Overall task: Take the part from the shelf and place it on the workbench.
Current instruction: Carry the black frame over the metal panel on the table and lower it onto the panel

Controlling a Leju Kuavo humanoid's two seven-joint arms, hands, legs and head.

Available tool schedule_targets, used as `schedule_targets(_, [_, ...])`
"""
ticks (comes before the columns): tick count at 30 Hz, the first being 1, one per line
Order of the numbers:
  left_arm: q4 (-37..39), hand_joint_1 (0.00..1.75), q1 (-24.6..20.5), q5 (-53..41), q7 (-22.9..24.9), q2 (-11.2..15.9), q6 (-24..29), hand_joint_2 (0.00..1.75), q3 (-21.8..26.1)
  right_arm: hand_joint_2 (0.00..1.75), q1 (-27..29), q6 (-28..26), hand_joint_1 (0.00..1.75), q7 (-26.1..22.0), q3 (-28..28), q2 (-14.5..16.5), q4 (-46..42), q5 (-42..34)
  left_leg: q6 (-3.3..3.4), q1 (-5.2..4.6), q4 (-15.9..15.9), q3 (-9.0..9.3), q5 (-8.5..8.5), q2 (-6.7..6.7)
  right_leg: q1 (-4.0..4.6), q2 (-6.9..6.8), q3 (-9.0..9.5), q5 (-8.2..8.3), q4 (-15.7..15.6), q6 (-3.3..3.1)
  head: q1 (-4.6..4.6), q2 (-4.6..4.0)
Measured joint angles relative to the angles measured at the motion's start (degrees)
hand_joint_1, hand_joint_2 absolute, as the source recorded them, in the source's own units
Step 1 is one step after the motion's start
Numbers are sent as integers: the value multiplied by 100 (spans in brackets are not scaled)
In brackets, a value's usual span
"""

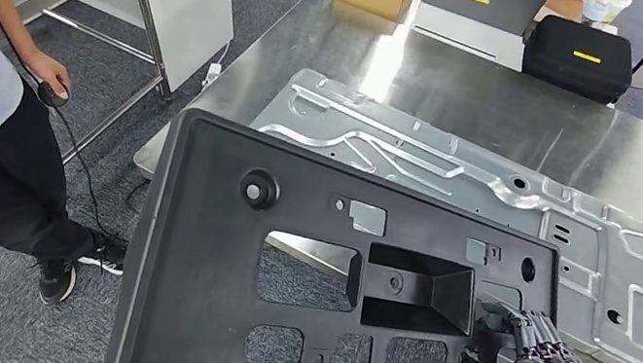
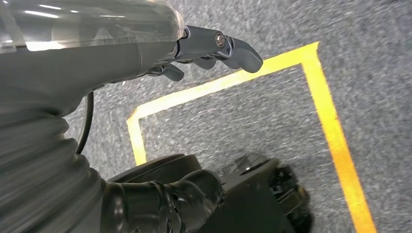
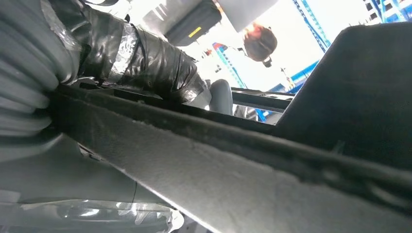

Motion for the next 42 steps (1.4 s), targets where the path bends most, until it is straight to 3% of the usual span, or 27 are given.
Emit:
schedule_targets(1, [0, 0, -6, -10, 0, -1, -1, 175, 0, 175, -31, 1, 166, 17, 0, -14, 7, 16, -32, -6, -5, 21, -29, 1, 19, -2, 80, 55, -198, -29, -1, 0])
schedule_targets(3, [0, 0, -17, -18, -1, -2, -1, 175, 0, 175, -75, 1, 166, 60, 0, -36, 20, 54, -97, -16, -32, 39, -59, 9, 55, 6, 128, 3, -305, -80, -3, 0])
schedule_targets(6, [0, 0, -32, -18, -4, -3, 1, 175, 0, 175, -122, 1, 166, 147, 0, -64, 36, 82, -178, -21, 97, 34, -186, 20, 12, 11, 217, -20, -403, -167, -7, 0])
schedule_targets(7, [0, 0, -37, -18, -5, -3, 2, 175, 0, 175, -149, 1, 166, 166, 0, -69, 43, 85, -197, -21, 342, -75, -309, 21, -2, 3, 259, -29, -436, -199, -8, 0])
schedule_targets(9, [0, 0, -31, -18, -2, -2, 3, 175, 0, 175, -203, 1, 166, 192, 0, -78, 67, 88, -217, -12, 1120, -514, -593, 22, 8, -9, 317, -73, -450, -249, -10, 0])
schedule_targets(10, [0, 0, -23, -17, -1, -1, 3, 175, 0, 175, -220, 1, 166, 204, 0, -85, 83, 89, -223, -11, 1448, -737, -655, 23, 15, -9, 343, -98, -448, -263, -9, 0])
schedule_targets(11, [0, 0, -16, -16, 2, 1, 5, 175, 0, 175, -233, 1, 166, 217, 0, -93, 101, 91, -223, -10, 1604, -887, -608, 23, 22, -6, 375, -127, -446, -271, -10, 0])
schedule_targets(12, [0, 0, -12, -14, 8, 3, 9, 175, 0, 175, -247, 1, 166, 229, 0, -104, 118, 94, -214, -11, 1525, -926, -436, 23, 28, 0, 415, -159, -442, -272, -10, 0])
schedule_targets(13, [0, 0, -12, -12, 17, 5, 18, 175, 0, 175, -265, 1, 166, 240, 0, -113, 130, 98, -194, -12, 1233, -859, -173, 23, 34, 6, 465, -196, -439, -268, -10, 0])
schedule_targets(15, [0, 0, -14, -9, 46, 11, 59, 175, 0, 175, -322, 1, 166, 269, 1, -131, 150, 112, -132, -28, 495, -610, 283, 23, 53, 16, 535, -277, -426, -239, -8, 0])
schedule_targets(16, [0, 0, -22, -9, 63, 14, 89, 175, 0, 175, -354, 1, 166, 287, 1, -140, 158, 120, -105, -40, 249, -518, 376, 24, 63, 19, 546, -306, -419, -217, -8, 0])
schedule_targets(18, [0, 0, -36, -13, 96, 17, 152, 175, 0, 175, -412, 1, 166, 320, 2, -163, 172, 139, -75, -60, 104, -459, 356, 19, 75, 20, 544, -331, -423, -166, -8, 0])
schedule_targets(21, [0, 0, -38, -17, 119, 13, 195, 175, 0, 175, -464, 1, 166, 337, 4, -194, 176, 152, -5, -12, 2, -411, 359, 17, 74, 5, 518, -432, -327, -85, -3, 0])
schedule_targets(23, [0, 0, -46, -18, 120, 9, 199, 175, 0, 175, -484, 1, 166, 337, 4, -219, 182, 154, 46, 8, -47, -372, 357, 23, 47, 2, 260, -702, 196, -30, 3, 0])
schedule_targets(25, [0, 0, -47, -21, 131, 3, 208, 175, 0, 175, -492, 1, 166, 340, 4, -244, 198, 154, 67, 9, -47, -357, 333, 28, 4, 1, -166, -955, 913, 21, 4, 0])
schedule_targets(26, [0, 0, -44, -25, 143, 0, 215, 175, 0, 175, -492, 1, 166, 343, 4, -257, 210, 155, 66, 10, -43, -344, 316, 24, -21, 0, -309, -945, 1100, 45, 3, 0])
schedule_targets(27, [0, 0, -42, -33, 159, -2, 225, 175, 0, 175, -495, 1, 166, 346, 4, -268, 221, 160, 58, 13, -37, -323, 297, 19, -46, -1, -356, -825, 1090, 64, 3, 0])
schedule_targets(29, [0, 0, -41, -58, 189, -5, 237, 175, -1, 175, -521, 1, 166, 352, 4, -285, 232, 180, 24, 22, -20, -255, 241, 7, -91, -3, -137, -339, 448, 85, 4, 0])
schedule_targets(31, [0, 0, -47, -83, 203, -7, 238, 175, -1, 175, -575, 1, 166, 356, 5, -296, 240, 214, -40, 10, 1, -216, 187, 1, -82, 1, 127, -54, -182, 71, 3, 0])
schedule_targets(33, [0, 0, -51, -97, 204, -7, 224, 175, 0, 175, -620, 1, 166, 361, 9, -301, 249, 255, -108, -7, 3, -217, 170, 3, -46, 15, 186, -62, -323, 29, -1, 0])
schedule_targets(36, [0, 0, -56, -104, 197, -7, 202, 175, 0, 175, -656, 1, 166, 379, 15, -307, 251, 286, -205, 8, 90, -236, 87, 11, -59, 17, 214, -57, -373, -87, -5, 0])
schedule_targets(38, [0, 0, -61, -105, 193, -7, 198, 175, 0, 175, -681, 1, 166, 383, 22, -308, 251, 287, -244, 21, 568, -453, -186, 17, -68, -3, 251, -59, -405, -165, -11, 0])
schedule_targets(40, [0, 0, -54, -104, 179, -7, 187, 175, 0, 175, -695, 1, 166, 383, 28, -308, 256, 300, -265, 22, 1329, -844, -493, 18, -45, -14, 258, -74, -405, -205, -15, 0])
schedule_targets(41, [0, 0, -49, -103, 160, -7, 176, 175, 0, 175, -698, 1, 166, 385, 30, -308, 263, 314, -270, 22, 1576, -987, -533, 18, -33, -15, 265, -82, -404, -216, -15, 0])
schedule_targets(42, [0, 0, -46, -103, 132, -7, 156, 175, 0, 175, -704, 1, 166, 390, 33, -308, 271, 336, -266, 21, 1625, -1038, -461, 18, -22, -12, 277, -92, -402, -222, -15, 0])
